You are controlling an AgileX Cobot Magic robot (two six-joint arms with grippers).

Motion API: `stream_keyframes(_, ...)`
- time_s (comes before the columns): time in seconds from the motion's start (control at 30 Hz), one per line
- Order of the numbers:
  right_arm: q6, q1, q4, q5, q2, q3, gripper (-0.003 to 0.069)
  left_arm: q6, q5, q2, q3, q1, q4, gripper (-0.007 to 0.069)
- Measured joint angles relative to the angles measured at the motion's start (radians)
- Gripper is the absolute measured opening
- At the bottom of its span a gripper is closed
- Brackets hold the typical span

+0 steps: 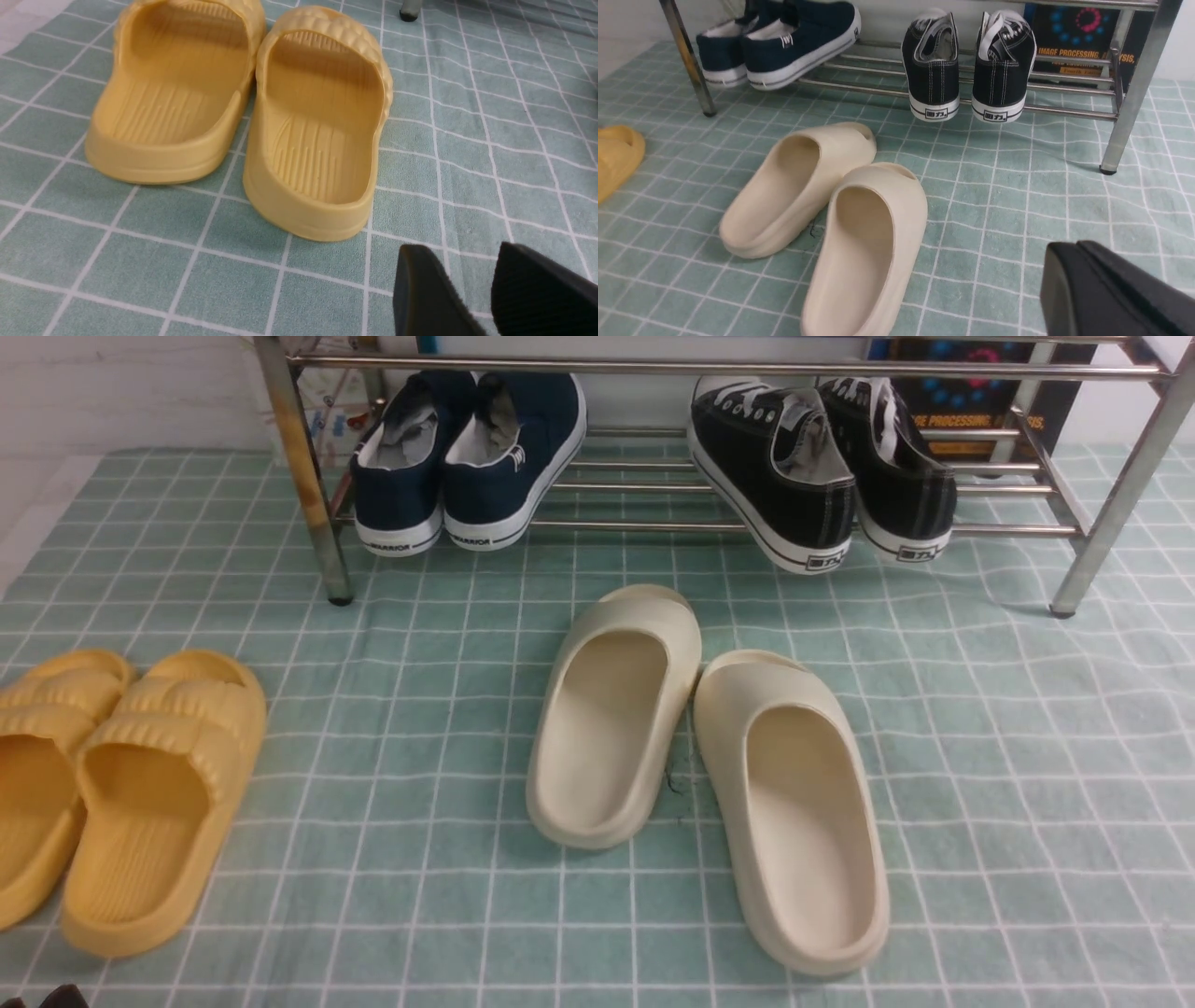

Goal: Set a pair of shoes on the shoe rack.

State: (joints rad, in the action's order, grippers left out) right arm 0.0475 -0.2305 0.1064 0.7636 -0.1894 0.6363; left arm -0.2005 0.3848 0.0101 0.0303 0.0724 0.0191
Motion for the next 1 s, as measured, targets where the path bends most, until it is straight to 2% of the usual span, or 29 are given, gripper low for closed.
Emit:
stream_keyframes(0.13, 0.034, 0.0, -0.02, -0.116, 0.025, -0.078, -0.0001, 0.0, 0.0, 0.0, 0.0, 0.0, 0.0, 0.0239)
stream_keyframes(0.43, 0.055, 0.003, -0.19, -0.414, 0.025, -0.317, -0.0001, 0.0, 0.0, 0.0, 0.0, 0.0, 0.0, 0.0239)
stream_keyframes(0.5, 0.093, 0.035, -0.214, -0.517, 0.034, -0.408, -0.0001, 0.0, 0.0, 0.0, 0.0, 0.0, 0.0, 0.0239)
stream_keyframes(0.6, 0.135, 0.089, -0.216, -0.566, 0.049, -0.477, -0.0001, 0.0, 0.0, 0.0, 0.0, 0.0, 0.0, 0.0239)
stream_keyframes(0.7, 0.168, 0.209, -0.23, -0.648, 0.1, -0.606, -0.0001, 0.0, 0.0, 0.0, 0.0, 0.0, 0.0, 0.0239)
stream_keyframes(0.73, 0.169, 0.209, -0.232, -0.648, 0.103, -0.612, -0.0001, 0.0, 0.0, 0.0, 0.0, 0.0, 0.0, 0.0239)
stream_keyframes(0.87, 0.177, 0.315, -0.273, -0.612, 0.185, -0.661, -0.0001, 0.0, 0.0, 0.0, 0.0, 0.0, 0.0, 0.0239)
stream_keyframes(1.0, 0.177, 0.339, -0.276, -0.534, 0.199, -0.661, -0.0001, 0.0, 0.0, 0.0, 0.0, 0.0, 0.0, 0.0239)
